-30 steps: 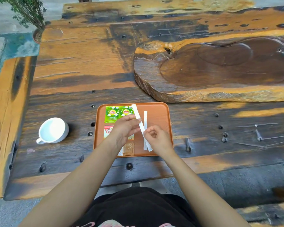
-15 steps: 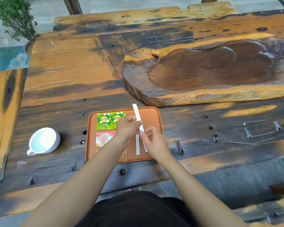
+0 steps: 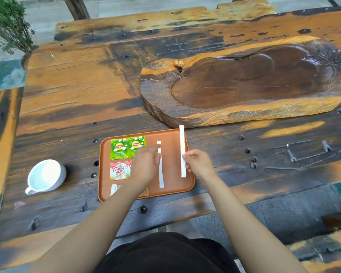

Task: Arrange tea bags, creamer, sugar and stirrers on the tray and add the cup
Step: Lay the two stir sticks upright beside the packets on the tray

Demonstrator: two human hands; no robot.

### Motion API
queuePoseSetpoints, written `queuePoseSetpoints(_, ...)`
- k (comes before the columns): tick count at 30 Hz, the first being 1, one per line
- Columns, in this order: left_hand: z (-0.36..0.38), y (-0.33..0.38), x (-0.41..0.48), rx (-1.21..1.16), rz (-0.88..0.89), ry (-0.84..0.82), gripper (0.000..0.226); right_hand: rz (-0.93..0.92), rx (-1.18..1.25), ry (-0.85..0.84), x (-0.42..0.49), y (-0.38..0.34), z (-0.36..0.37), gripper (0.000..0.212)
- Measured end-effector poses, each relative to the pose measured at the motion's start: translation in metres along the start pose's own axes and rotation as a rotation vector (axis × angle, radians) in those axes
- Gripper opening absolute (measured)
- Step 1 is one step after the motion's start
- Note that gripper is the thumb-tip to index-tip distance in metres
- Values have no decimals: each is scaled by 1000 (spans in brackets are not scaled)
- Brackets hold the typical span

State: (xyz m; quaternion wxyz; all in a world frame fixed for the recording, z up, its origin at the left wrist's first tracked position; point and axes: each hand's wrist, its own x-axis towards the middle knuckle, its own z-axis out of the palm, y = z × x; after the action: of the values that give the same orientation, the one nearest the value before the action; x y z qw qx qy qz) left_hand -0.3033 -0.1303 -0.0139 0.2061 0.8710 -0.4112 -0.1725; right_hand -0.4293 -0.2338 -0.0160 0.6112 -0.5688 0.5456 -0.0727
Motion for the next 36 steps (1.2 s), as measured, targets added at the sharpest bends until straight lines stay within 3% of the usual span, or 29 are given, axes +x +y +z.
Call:
queuePoseSetpoints(2, 15, -14, -14, 260, 122, -87, 42, 70, -138, 9, 5, 9, 8, 29)
queuePoseSetpoints(6, 43, -31, -30, 426, 155, -239, 58, 75, -423, 20, 9, 22, 27, 16)
queuePoseSetpoints(15, 59, -42, -32, 478, 120, -280, 63, -35, -774, 101, 12, 32, 39, 25)
queuePoseSetpoints(20, 59, -43, -35, 490, 127, -252, 63, -357, -927, 162, 8, 46, 42, 31)
queuePoseSetpoints(23, 59, -43, -36, 518, 137, -235, 62, -545, -1039, 102, 8, 57, 37, 39)
queuePoseSetpoints(36, 55, -42, -38, 572, 156, -268, 61, -623, -1105, 17, 10, 60, 26, 48)
